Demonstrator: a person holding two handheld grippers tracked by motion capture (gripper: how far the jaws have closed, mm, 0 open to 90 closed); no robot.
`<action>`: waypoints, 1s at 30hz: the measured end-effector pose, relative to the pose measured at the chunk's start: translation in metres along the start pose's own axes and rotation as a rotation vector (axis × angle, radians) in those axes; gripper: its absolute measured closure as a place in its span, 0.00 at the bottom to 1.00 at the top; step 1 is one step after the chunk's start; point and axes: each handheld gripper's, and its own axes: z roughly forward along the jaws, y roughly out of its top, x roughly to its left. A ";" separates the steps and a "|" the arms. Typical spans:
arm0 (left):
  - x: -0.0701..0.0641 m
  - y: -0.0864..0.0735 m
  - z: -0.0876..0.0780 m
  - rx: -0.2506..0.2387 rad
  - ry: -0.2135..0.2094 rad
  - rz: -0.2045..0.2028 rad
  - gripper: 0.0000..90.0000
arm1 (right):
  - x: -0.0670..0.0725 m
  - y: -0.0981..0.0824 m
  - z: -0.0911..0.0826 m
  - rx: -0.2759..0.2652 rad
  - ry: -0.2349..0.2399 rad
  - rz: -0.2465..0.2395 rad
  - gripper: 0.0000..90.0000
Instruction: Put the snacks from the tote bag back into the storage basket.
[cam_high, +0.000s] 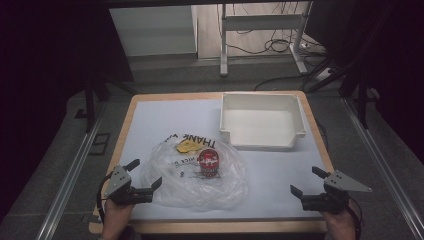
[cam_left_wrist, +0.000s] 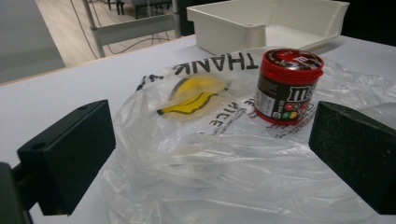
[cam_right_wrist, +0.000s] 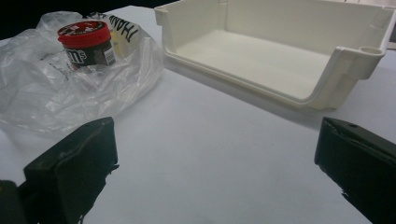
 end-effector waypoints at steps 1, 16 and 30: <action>-0.002 0.000 0.000 0.000 -0.004 0.008 0.00 | 0.000 0.000 0.001 0.003 0.001 0.002 0.00; -0.005 0.001 0.000 -0.016 -0.013 0.010 0.00 | 0.004 -0.001 0.007 0.031 0.029 0.042 0.00; -0.001 -0.001 0.001 -0.022 -0.029 -0.021 0.00 | 0.010 0.002 0.010 0.034 0.041 0.037 0.00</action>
